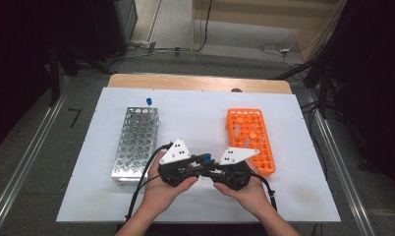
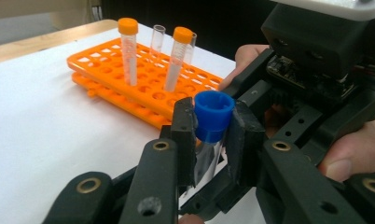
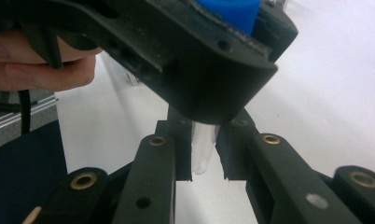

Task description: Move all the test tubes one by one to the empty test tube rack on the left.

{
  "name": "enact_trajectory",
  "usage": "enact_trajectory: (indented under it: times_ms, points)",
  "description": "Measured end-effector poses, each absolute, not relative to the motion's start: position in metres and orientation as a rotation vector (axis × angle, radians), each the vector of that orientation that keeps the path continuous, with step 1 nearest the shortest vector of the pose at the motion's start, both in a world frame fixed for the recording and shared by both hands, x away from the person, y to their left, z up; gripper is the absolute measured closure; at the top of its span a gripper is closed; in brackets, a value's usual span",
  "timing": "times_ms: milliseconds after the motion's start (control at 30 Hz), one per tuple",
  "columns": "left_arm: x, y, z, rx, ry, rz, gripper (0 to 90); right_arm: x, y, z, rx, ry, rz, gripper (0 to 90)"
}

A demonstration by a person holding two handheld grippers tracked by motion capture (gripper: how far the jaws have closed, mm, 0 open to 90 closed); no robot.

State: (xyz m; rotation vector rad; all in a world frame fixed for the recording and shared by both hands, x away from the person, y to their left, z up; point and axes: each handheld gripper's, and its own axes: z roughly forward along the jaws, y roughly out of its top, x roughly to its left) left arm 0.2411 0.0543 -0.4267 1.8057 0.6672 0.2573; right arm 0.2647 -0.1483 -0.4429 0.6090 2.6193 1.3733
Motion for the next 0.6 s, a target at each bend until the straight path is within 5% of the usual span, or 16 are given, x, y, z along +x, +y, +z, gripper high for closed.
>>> enact_trajectory:
  times_ms: [267, 400, 600]
  points:
    - [0.241, 0.054, -0.426, 1.797, 0.669, 0.270, 76.2, 0.264, -0.151, -0.444, 0.603, 2.607, 1.390, 73.8]
    - [0.241, 0.057, -0.423, 1.779, 0.680, 0.281, 76.3, 0.263, -0.155, -0.442, 0.580, 2.601, 1.443, 63.6]
    - [0.245, 0.068, -0.419, 1.752, 0.714, 0.301, 76.3, 0.264, -0.173, -0.438, 0.608, 2.552, 1.520, 36.5]
